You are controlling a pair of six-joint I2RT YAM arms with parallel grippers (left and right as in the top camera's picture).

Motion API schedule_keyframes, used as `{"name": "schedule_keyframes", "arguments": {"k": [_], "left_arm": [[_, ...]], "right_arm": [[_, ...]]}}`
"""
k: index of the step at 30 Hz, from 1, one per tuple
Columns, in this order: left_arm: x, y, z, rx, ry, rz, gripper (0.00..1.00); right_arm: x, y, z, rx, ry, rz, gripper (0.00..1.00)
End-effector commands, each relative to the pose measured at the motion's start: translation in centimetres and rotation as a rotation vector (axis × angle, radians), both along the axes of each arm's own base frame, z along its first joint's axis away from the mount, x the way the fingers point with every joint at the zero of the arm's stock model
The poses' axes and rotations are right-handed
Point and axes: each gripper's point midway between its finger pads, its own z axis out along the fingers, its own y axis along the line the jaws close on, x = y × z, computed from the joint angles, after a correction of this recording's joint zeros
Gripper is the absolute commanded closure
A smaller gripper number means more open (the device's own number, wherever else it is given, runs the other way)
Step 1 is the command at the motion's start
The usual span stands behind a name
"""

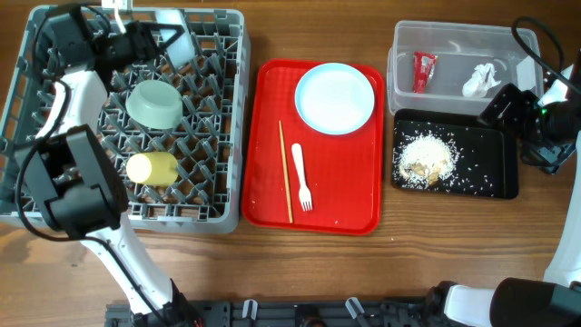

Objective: Sort waste into correct bins and load items into the dishwasher rack
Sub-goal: 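Place the light blue bowl in the rack's back row with the left gripper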

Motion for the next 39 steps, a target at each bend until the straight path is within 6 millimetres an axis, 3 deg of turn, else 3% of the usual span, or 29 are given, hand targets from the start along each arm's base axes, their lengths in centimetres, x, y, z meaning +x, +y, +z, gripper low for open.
{"name": "schedule_keyframes", "arguments": {"k": [1,2,4,6,10,14,20,23,25,28,31,34,35,39], "left_arm": [[0.3,0.2,-0.9,-0.017,0.017,-0.008,0.96],[0.5,0.4,-1.2,-0.009,0.021,0.007,0.96],[0.6,1.2,-1.3,-0.005,0.023,0.028,0.84],[0.5,2.3,-1.5,-0.009,0.045,0.052,0.62],[0.2,5.1,-2.7,-0.017,0.131,0.128,0.42],[-0.7,8.9,-3.3,-0.045,0.192,0.204,0.00],[-2.8,13.8,-4.1,-0.103,0.309,0.308,0.00],[-3.8,15.0,-1.9,-0.095,0.289,0.338,0.00],[-4.2,14.9,0.7,-0.033,0.257,0.378,0.00],[-5.5,13.4,3.1,0.134,0.269,0.452,0.00],[-8.3,9.7,4.2,0.377,0.381,0.525,0.00],[-11.9,4.4,5.5,0.580,0.439,0.513,0.00],[-13.3,1.6,5.6,0.647,0.445,0.466,0.00],[-16.6,-6.9,4.5,0.736,0.458,0.230,0.00]], "right_arm": [[-0.1,0.2,1.0,-0.002,-0.034,0.011,0.00],[-0.1,0.2,1.0,-0.001,-0.032,0.011,0.00],[-0.2,0.2,1.0,-0.001,-0.031,0.011,0.00],[-0.2,0.2,1.0,0.000,-0.029,0.011,0.00],[-0.3,0.3,1.0,0.002,-0.025,0.010,0.00],[-0.3,0.3,1.0,0.002,-0.025,0.011,0.00],[-0.4,0.3,1.0,0.003,-0.023,0.011,0.00],[-0.4,0.3,1.0,0.002,-0.022,0.013,0.01],[-0.4,0.3,1.0,0.002,-0.022,0.013,0.00],[-0.4,0.3,1.0,0.002,-0.022,0.014,0.00],[-0.4,0.3,1.0,0.002,-0.022,0.014,0.00],[-0.4,0.3,1.0,0.002,-0.022,0.013,0.00],[-0.4,0.3,1.0,0.002,-0.022,0.014,0.00],[-0.4,0.3,1.0,0.000,-0.022,0.019,0.00]]}}
